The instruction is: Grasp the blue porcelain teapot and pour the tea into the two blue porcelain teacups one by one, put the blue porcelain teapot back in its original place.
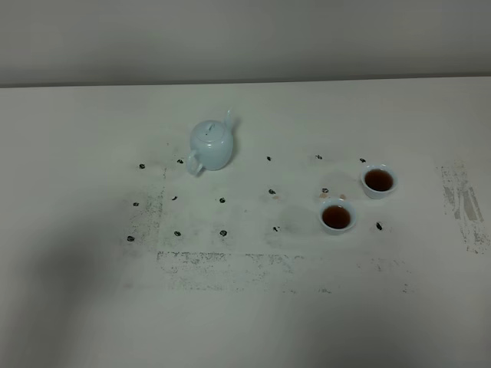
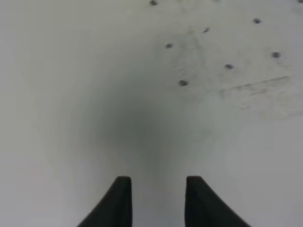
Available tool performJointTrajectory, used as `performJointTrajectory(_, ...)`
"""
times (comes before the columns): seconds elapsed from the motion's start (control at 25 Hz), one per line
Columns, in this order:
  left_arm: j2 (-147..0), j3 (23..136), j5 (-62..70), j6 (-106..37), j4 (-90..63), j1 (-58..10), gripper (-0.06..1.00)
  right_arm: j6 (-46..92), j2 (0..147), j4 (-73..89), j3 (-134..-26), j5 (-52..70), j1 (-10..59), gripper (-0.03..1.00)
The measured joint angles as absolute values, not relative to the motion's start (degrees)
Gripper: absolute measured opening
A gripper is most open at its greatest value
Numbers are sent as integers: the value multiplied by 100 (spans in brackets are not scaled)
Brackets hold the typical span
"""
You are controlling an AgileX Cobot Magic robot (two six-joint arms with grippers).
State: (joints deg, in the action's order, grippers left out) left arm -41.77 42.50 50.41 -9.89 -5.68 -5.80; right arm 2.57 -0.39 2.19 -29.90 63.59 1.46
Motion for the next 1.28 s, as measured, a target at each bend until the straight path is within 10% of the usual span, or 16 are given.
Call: performJointTrajectory(1.28,-223,2626,6126,-1097,-839,588,27,257,-39,219,-2990,6359,146,57)
